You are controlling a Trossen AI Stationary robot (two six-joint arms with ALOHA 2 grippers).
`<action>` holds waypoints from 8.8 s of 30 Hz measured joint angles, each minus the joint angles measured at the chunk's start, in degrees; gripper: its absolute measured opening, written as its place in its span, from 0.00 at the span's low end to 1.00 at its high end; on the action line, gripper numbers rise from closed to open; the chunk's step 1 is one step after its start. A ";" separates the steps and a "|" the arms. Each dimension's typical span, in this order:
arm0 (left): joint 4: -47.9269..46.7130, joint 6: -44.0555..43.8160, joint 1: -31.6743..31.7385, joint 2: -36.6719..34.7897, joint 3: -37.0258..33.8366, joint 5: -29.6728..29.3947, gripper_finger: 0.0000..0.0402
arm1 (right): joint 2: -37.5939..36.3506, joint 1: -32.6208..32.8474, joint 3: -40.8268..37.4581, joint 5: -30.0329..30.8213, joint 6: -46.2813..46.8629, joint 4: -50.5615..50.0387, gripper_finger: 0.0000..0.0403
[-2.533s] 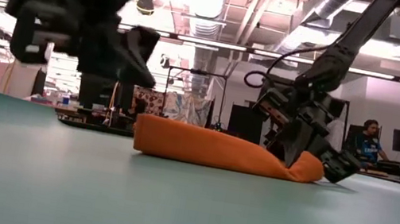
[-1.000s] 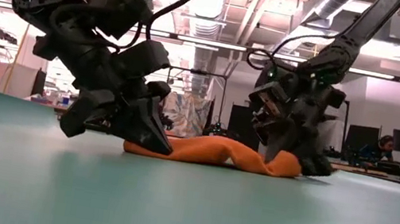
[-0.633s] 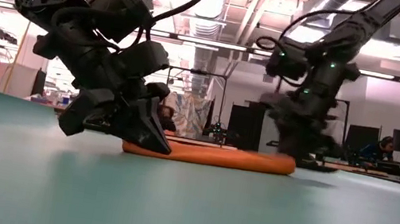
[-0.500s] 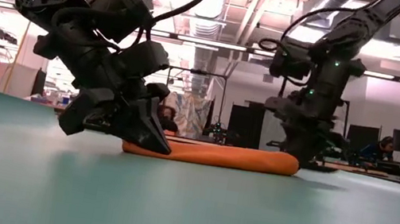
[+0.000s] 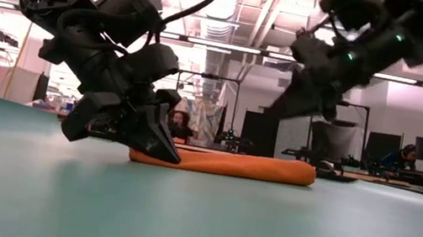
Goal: Roll towel into tight, uniform cylinder
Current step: Roll the orange towel
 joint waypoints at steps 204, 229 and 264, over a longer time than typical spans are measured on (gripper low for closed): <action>9.81 -2.61 12.29 1.16 -5.09 18.93 0.00 | 4.32 9.62 4.62 -26.70 55.15 -20.20 0.06; 10.63 -7.64 10.82 1.17 -5.22 20.43 0.00 | 4.53 -6.43 4.60 -43.89 58.68 -23.81 0.06; -5.03 3.63 -0.57 -26.78 -5.16 11.23 0.00 | 5.13 -10.00 3.79 -42.66 51.54 -24.38 0.06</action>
